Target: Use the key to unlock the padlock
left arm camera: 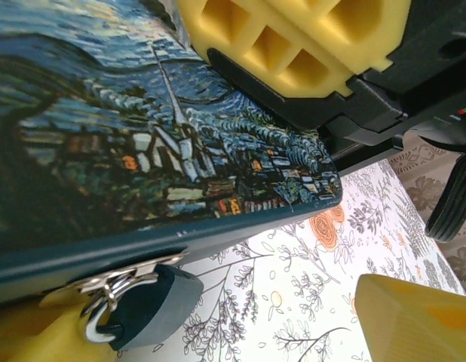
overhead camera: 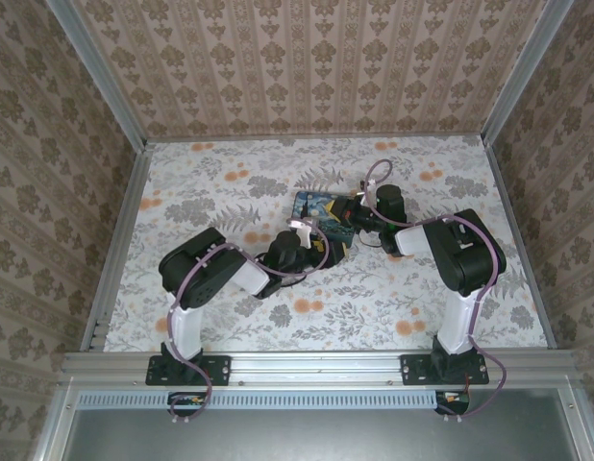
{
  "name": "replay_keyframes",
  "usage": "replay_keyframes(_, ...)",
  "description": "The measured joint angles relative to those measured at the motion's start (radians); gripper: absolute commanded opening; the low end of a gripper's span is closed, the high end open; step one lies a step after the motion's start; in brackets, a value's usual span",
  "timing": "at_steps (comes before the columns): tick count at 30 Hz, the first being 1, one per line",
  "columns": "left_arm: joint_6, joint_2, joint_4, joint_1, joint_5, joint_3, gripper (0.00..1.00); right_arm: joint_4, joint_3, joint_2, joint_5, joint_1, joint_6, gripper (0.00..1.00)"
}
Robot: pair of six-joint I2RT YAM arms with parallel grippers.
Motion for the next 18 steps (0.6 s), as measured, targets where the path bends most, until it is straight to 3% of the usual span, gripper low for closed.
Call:
replay_keyframes(6, -0.034, 0.024, 0.044, 0.005, -0.021, -0.010, 0.57, 0.005, -0.001, 0.001, 0.000, -0.002, 0.000, 0.00)
replay_keyframes(18, -0.077, 0.025, 0.062, 0.019, -0.054, -0.045, 0.36, 0.016, -0.003, 0.004, 0.000, -0.002, 0.002, 0.00)
